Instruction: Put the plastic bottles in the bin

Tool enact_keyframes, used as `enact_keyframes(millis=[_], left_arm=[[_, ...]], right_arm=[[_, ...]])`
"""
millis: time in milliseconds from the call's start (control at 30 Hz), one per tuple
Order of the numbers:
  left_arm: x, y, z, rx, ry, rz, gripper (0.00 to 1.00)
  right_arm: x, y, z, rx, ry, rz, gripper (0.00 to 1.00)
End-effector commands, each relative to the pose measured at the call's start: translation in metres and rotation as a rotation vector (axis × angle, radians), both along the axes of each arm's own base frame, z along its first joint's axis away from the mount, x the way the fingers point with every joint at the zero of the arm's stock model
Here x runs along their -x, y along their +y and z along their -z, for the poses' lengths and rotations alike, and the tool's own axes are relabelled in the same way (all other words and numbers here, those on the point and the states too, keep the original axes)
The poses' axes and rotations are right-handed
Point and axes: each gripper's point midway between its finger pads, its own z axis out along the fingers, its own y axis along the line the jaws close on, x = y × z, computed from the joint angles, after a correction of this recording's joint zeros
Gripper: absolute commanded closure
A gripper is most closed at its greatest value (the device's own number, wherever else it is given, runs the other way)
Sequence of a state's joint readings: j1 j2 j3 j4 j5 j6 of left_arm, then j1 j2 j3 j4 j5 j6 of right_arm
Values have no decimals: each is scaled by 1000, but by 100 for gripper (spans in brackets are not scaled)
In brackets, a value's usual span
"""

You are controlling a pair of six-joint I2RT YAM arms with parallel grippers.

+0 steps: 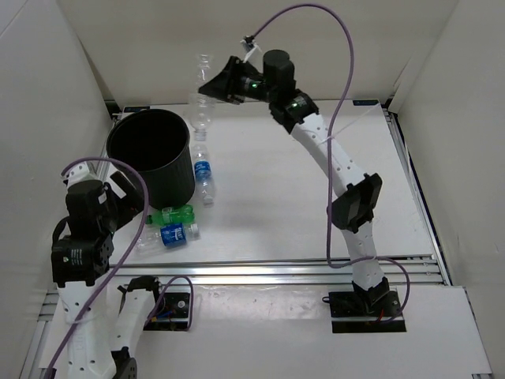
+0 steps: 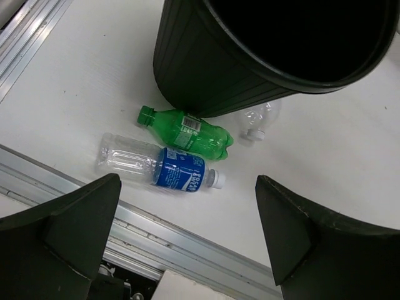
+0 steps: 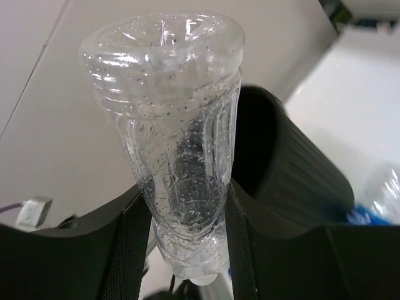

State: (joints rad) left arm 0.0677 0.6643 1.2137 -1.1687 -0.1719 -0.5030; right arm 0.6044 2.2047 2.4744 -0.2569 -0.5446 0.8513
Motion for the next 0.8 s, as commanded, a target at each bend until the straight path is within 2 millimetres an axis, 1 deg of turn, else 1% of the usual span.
enact_keyframes(millis=[0, 33, 67, 100, 133, 167, 200, 233, 267, 300, 333, 367, 400, 433, 467, 500, 533, 567, 600, 633, 667, 700, 733, 767], left_arm=[[0, -6, -24, -5, 3, 36, 0], [0, -7, -20, -3, 52, 45, 0], [0, -6, -23, -14, 65, 41, 0], [-1, -1, -35, -37, 51, 27, 0], [-8, -2, -37, -57, 72, 51, 0], [-10, -6, -39, -58, 76, 71, 0], [-12, -3, -42, -66, 73, 59, 0], [-14, -6, -49, -67, 59, 70, 0], [-14, -5, -49, -75, 70, 77, 0], [-17, -8, -46, -76, 84, 89, 0], [-17, -12, -51, -70, 69, 111, 0], [-17, -12, -51, -70, 69, 112, 0], [-19, -15, -52, -71, 60, 124, 0], [-21, -13, -51, -77, 58, 115, 0], [-18, -15, -53, -77, 47, 125, 0], [-20, -13, -55, -83, 37, 114, 0], [-18, -11, -57, -88, 26, 106, 0], [-17, -9, -62, -94, 1, 95, 0], [-20, -10, -62, -85, -8, 89, 0], [-17, -5, -65, -98, -20, 66, 0], [-20, -6, -61, -86, -17, 58, 0], [-16, -4, -63, -78, -45, 41, 0], [-17, -2, -64, -76, -63, 21, 0], [-17, -2, -63, -64, -72, 14, 0]], right_arm=[[7, 40, -41, -72, -237, 188, 63], [1, 51, -40, -83, -271, 213, 63], [0, 58, -49, -119, -322, 231, 60], [3, 69, -52, -130, -375, 258, 58], [-1, 80, -44, -132, -404, 278, 58], [-2, 85, -44, -143, -436, 301, 58], [2, 90, -55, -181, -480, 322, 58], [-4, 90, -52, -174, -506, 351, 56], [-9, 91, -48, -175, -503, 371, 53], [-11, 89, -50, -177, -514, 388, 25], [-12, 90, -46, -169, -510, 386, 0], [-5, 91, -52, -175, -523, 381, 0], [12, 77, -85, -180, -545, 359, 0], [24, 66, -105, -187, -568, 350, 0], [30, 49, -124, -194, -594, 365, 0], [35, 29, -141, -195, -610, 392, 0], [59, -18, -194, -258, -638, 463, 0], [33, -46, -181, -221, -568, 576, 0], [31, -69, -189, -234, -538, 617, 0], [37, -99, -199, -266, -450, 641, 0], [14, -132, -191, -253, -395, 702, 0], [-3, -141, -162, -217, -305, 703, 0], [-14, -158, -142, -215, -193, 632, 0], [-23, -158, -119, -187, -123, 579, 0]])
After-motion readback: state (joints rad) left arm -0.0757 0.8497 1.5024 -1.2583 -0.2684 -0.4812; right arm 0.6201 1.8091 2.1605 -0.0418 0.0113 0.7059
